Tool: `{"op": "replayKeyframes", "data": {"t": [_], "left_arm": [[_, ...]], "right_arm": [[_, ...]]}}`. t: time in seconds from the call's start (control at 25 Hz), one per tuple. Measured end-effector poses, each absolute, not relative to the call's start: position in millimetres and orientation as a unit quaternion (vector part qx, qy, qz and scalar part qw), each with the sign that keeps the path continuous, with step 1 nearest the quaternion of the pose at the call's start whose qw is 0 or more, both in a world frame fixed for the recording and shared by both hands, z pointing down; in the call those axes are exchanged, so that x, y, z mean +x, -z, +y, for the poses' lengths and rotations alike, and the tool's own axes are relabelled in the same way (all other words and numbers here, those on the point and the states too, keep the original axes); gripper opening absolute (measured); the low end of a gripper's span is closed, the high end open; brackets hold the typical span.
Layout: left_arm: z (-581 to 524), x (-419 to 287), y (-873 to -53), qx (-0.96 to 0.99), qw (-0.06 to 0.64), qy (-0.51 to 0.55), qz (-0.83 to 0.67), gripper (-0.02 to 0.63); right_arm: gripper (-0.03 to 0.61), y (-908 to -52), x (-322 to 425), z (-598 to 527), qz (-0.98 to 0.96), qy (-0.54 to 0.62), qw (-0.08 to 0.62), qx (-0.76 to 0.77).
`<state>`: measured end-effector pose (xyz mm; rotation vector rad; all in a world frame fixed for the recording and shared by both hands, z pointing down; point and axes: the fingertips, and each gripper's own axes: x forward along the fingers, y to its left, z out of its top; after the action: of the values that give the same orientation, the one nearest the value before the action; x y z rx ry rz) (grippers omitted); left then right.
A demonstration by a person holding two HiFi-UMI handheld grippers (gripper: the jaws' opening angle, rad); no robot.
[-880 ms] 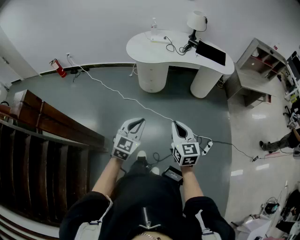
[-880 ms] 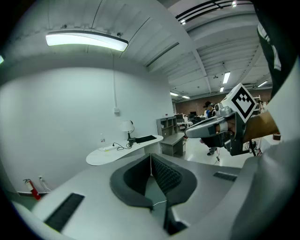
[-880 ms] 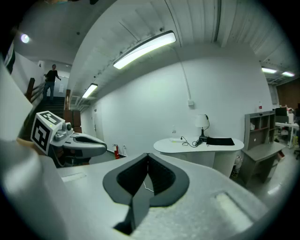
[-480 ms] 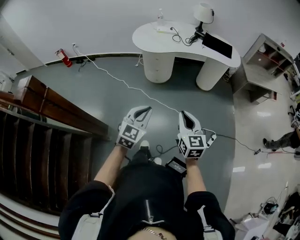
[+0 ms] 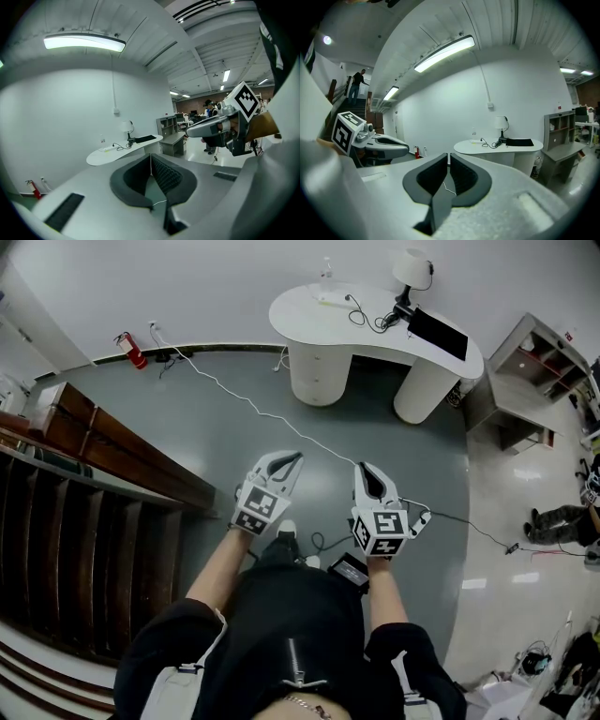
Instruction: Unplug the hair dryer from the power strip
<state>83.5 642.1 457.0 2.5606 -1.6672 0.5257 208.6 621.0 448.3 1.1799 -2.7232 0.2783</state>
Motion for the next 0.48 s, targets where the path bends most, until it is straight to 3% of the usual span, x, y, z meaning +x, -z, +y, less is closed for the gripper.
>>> {"op": "replayKeyframes", "data": {"t": [0.48], "left_arm": [[615,69,-454,0.823,0.023,-0.163,-0.544,0.014]], "right_arm": [[0.008,-447,193,593,-0.913,-0.097,0.084,0.387]]}}
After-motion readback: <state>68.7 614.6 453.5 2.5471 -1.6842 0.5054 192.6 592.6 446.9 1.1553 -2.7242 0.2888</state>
